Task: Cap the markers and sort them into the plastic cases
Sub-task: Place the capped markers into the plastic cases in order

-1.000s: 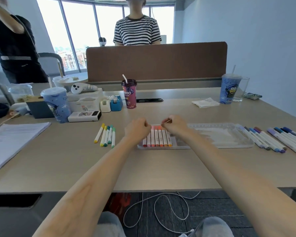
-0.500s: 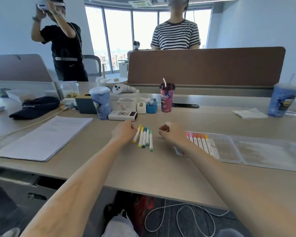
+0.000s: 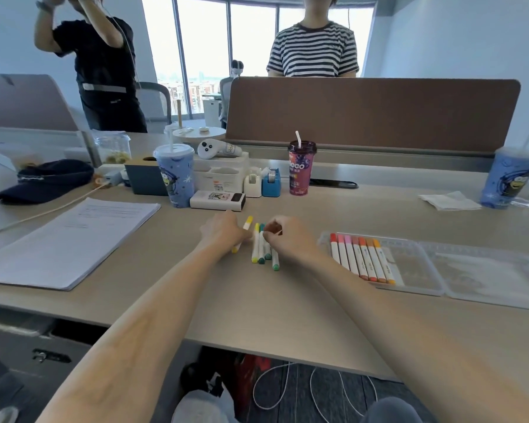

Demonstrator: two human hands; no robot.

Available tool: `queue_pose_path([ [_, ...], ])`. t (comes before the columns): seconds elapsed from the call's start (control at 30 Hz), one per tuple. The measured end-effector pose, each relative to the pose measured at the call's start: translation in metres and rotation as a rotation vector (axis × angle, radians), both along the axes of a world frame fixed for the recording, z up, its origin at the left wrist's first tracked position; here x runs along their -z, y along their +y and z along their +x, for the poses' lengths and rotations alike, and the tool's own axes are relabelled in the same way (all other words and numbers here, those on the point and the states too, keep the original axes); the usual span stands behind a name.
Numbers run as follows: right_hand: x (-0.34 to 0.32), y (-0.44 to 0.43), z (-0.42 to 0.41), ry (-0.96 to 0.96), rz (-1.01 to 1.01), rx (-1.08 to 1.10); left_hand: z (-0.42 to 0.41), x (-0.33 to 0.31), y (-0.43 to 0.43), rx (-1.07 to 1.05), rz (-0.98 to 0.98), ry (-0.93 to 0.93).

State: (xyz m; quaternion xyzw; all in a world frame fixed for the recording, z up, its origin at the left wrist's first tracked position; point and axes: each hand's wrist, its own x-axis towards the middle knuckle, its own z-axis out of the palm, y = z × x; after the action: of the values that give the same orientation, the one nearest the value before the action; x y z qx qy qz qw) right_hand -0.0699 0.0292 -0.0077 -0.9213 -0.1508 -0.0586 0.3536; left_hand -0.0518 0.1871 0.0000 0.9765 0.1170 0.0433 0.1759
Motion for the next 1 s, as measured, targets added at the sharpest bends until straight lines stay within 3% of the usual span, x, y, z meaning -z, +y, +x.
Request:
queue_pose_path([
  [0.1, 0.001, 0.015, -0.001, -0.027, -0.056, 0.032, -0.006, 0.0, 0.013, -0.043, -0.184, -0.046],
  [0.3, -0.002, 0.04, -0.005, -0.036, -0.375, 0.11, -0.033, 0.0, 0.038, -0.056, -0.547, -0.118],
  [0.67, -0.002, 0.047, -0.007, -0.015, -0.489, 0.261, -0.068, -0.005, 0.054, -0.034, -0.721, -0.096],
  [0.77, -0.004, 0.046, -0.008, 0.008, -0.385, 0.273, -0.074, -0.008, 0.053, -0.033, -0.765, -0.08],
  [1.0, -0.012, 0.013, -0.012, 0.129, 0.206, 0.252, -0.071, -0.018, 0.026, 0.005, -0.919, -0.066],
])
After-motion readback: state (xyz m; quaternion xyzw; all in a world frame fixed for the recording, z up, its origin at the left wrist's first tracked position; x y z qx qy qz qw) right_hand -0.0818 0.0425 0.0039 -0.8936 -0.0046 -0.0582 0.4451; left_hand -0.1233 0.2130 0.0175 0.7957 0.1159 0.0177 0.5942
